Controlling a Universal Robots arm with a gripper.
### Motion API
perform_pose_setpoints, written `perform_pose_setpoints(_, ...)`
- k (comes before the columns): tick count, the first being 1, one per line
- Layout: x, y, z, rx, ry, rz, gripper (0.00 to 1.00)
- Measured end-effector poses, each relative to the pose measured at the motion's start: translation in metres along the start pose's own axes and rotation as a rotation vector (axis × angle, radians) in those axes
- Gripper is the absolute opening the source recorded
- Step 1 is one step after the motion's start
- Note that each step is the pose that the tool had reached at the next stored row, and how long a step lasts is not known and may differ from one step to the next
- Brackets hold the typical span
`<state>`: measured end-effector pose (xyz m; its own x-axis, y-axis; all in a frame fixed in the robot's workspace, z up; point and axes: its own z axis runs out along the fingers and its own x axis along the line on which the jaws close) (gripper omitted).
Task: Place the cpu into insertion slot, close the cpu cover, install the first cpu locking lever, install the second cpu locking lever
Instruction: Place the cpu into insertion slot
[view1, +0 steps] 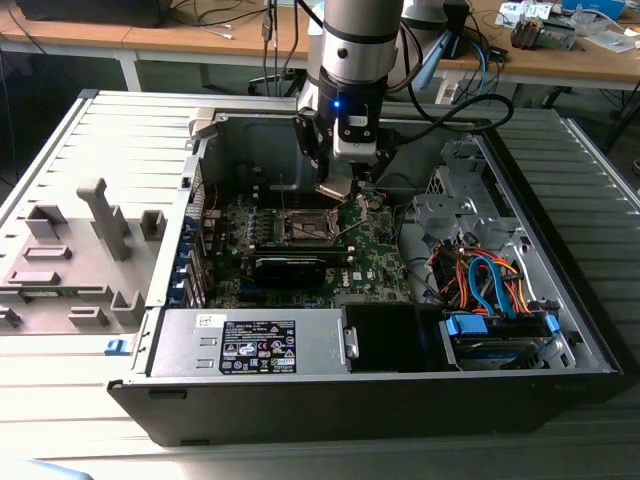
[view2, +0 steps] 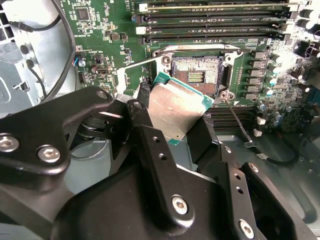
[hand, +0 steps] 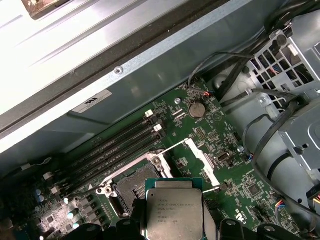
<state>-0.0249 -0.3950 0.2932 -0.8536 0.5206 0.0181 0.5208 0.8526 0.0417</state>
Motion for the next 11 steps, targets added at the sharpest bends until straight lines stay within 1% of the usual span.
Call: perform_pose_setpoints(11,0.0,0.0,0.0,-0.0001,-0.0005,0.012,0.55)
